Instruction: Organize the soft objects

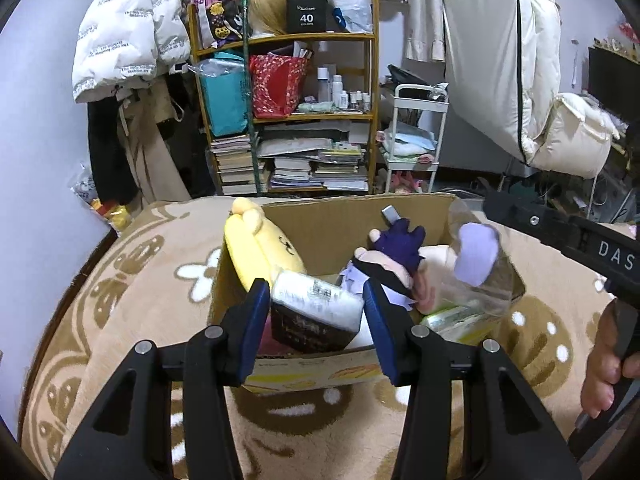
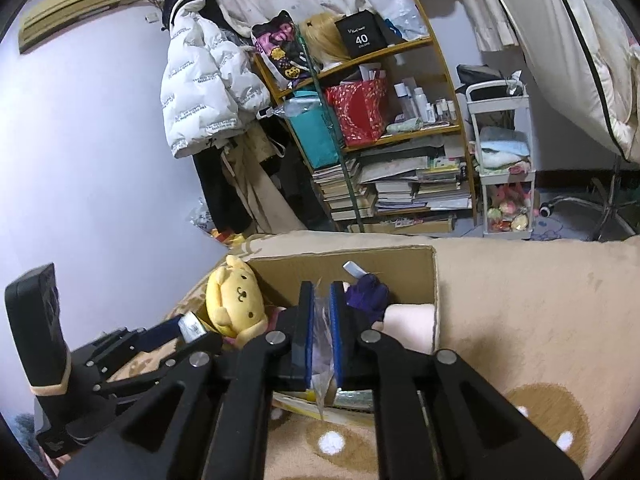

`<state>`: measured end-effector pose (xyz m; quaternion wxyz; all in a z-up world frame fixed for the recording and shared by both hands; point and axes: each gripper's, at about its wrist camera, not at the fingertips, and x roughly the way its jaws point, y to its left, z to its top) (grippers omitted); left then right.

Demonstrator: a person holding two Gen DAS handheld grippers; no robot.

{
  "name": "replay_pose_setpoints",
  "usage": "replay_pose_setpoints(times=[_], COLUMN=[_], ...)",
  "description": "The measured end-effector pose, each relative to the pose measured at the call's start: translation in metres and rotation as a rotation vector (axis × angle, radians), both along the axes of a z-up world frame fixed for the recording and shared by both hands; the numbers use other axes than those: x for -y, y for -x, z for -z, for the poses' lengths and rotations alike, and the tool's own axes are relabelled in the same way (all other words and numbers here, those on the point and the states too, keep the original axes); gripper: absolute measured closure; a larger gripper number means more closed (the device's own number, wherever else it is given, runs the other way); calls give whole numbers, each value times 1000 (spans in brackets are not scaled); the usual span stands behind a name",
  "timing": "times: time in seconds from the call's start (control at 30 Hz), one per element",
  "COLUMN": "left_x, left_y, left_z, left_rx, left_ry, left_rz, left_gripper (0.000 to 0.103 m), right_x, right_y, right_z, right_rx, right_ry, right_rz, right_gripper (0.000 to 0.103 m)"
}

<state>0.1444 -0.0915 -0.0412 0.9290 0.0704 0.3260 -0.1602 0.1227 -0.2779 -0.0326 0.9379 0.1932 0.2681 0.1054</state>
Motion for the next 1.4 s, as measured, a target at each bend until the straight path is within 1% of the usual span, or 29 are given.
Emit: replay_pose_setpoints(times=[0.03,0.1,0.17,0.2,0.3,0.4,0.43,0.47,0.5,0.53,0.63,0.7,0.73,0.77,0.8,0.83,0.87,0.9,0.97,1.1,1.3,1.4], left_x=[0,-1,-1,-1,-3,-6,-7,-8,-10,-12,-18,-23,-25,-27,-29,-31,-33,-36,-39,-47,-66,-70], left_y=[2,7,9,10,13,16,19,21,24,27,35,42,45,49,53,58,63,69,77,94,122,133], left_z=[-1,-5,-7,-8,-7,-6,-6,-7,-8,-9,-15,-20,-22,-25,-27,-31,-33,-37,-41,-47,-56,-60], left_rx=[8,37,44,44,39,35,42,49,59,66,66,72,75,81,88,98,110,128,144,148,148,157], left_ry=[2,1,-8,-12,-22,-54,-72,-86,-96,-99,-93,-85,-82,-79,-78,-78,-79,-85,-95,-92,-28,-29], left_rz=[0,-3,-5,-9,-22,-45,-63,-77,-91,-97,-109,-121,-125,-130,-134,-138,-141,-145,-156,-174,-168,-165], left_gripper=[48,42,33,32,25,17,12,7,7,7,6,6,4,3,3,2,2,2,2,1,1,1], right_x=[1,3,3,3,5,6,6,5,5,5,4,1,0,-2,-4,-5,-5,-5,-6,-9,-9,-6], right_y=[0,2,3,4,6,10,11,11,13,16,25,34,38,43,47,51,57,61,72,86,111,124], right_z=[0,-1,-2,-2,-2,-3,-4,-4,-5,-6,-12,-17,-19,-22,-24,-26,-28,-30,-35,-42,-55,-58], right_rx=[0,5,2,1,-2,-6,-7,-8,-7,-4,6,16,20,24,25,30,41,50,68,72,100,110], right_ry=[-9,-25,-26,-27,-33,-26,-20,-18,-16,-13,5,33,43,57,65,69,68,66,61,73,79,85], right_rz=[-2,4,8,11,17,14,14,17,18,18,14,14,12,11,12,14,21,30,47,60,84,105], right_gripper=[90,89,89,89,82,78,77,73,67,64,52,40,38,32,24,19,9,3,0,0,0,0])
